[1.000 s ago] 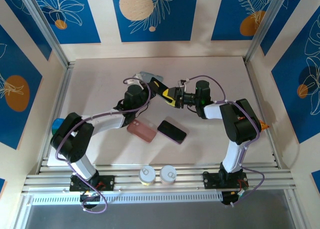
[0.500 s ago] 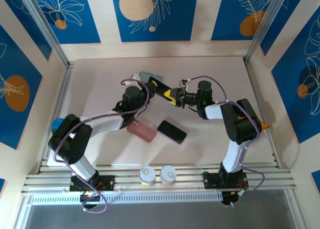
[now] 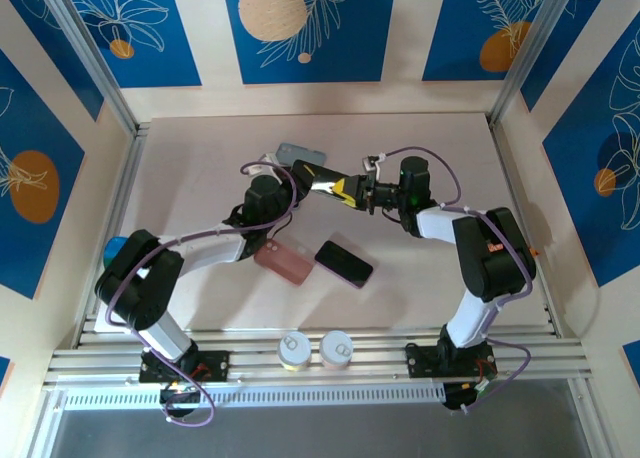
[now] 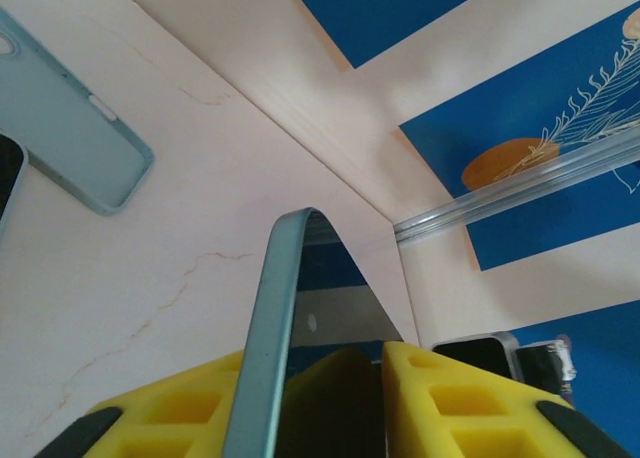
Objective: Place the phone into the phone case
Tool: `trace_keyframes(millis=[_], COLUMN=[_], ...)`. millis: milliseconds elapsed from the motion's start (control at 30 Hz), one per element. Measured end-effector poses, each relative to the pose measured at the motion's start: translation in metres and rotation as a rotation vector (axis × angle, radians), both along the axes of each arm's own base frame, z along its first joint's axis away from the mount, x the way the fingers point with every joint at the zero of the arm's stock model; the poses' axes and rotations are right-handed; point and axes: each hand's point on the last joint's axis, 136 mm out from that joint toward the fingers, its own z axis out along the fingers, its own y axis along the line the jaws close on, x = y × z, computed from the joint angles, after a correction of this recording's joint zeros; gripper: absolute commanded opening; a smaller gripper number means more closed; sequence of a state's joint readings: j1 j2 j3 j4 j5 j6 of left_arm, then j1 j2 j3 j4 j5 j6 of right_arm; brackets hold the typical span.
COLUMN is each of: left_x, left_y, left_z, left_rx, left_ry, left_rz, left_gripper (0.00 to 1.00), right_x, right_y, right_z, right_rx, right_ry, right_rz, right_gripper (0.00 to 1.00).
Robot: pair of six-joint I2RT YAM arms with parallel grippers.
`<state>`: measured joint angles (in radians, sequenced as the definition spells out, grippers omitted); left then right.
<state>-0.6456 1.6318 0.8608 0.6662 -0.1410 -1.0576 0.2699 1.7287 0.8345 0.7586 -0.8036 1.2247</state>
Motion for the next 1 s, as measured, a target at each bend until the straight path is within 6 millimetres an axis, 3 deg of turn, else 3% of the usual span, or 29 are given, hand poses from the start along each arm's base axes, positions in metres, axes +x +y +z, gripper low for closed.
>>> trace_keyframes(millis=[200,600,767,933,1000], left_x=[-0.002,-0.006,0.002,0.018,0.028], left_y=[0.001,0.005,0.009,0.019,0.019], left_z=[-0.009,-0.027,-0.015,0.004,0.01], left_rx=[0.033,0.154,0.212,0.266,0.297], left_ry=[0.019,0.058,0.056,0.04,0.037], left_rz=[-0.006,-0.026,-0.024,-0.011,-0.02], left_gripper=[0.48,0.58,0.58,0.57,0.52], right_x=[-0.006,-0.014,-0.011,0.001,0.006], right_y=[-0.004,-0.012,-0.025,-0.051,-0.066], right_z=[0.007,-0.005,-0.006,-0.013,-0.016], right_rx=[-0.032,-0.11,-0.142,-0.174,-0.189], right_ry=[-0.023,0.012,0.022,0.051,0.065], right_rz=[-0.005,-0.022,-0.069,-0.148,-0.188], right_gripper=[0.0,0.0,0.0,0.0,0.0])
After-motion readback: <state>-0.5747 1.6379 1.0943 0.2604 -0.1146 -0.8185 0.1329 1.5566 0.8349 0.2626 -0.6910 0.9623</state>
